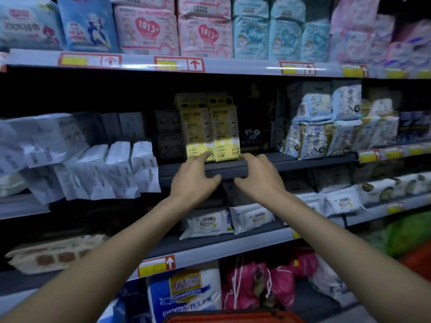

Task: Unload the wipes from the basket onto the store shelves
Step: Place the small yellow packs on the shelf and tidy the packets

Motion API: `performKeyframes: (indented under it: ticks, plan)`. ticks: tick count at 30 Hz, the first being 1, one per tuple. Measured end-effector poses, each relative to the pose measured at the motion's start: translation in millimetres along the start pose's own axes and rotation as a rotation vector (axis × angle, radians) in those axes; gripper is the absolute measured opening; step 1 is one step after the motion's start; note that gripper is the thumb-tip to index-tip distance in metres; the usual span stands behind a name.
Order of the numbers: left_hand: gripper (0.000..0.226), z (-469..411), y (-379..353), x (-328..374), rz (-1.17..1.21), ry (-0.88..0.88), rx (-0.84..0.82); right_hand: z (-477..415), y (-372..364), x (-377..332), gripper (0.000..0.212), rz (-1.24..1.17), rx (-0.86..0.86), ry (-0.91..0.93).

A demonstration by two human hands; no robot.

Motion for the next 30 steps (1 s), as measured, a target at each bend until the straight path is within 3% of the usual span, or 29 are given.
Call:
performKeyframes:
  ticks: [6, 13, 20, 30]
  plan:
    - [0.085, 43, -25, 5, -0.260, -0.147, -0.016, 47, 4, 28, 0.087, 0.056, -0.109, -0.029]
    - [0.090, 112, -76, -17, -0.278, -0.172, -0.172, 111, -28, 68, 0.097, 0.067, -0.290, -0.040]
    - [0.087, 202, -156, -57, -0.287, -0.221, -0.392, 191, -89, 132, 0.098, 0.112, -0.546, -0.128]
    - [0.080, 316, -277, -91, -0.412, -0.174, -0.878, 273, -172, 205, 0.094, 0.248, -1.049, -0.198]
Point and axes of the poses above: each hand's wrist, its own z-axis away from the middle knuckle, its own y-axis out of the back of the hand, x = y × z, the point moved 1 cm from there along -z, towards the middle knuckle, and after that the axes turned 12 degrees about -z, right-handed, at the moved point
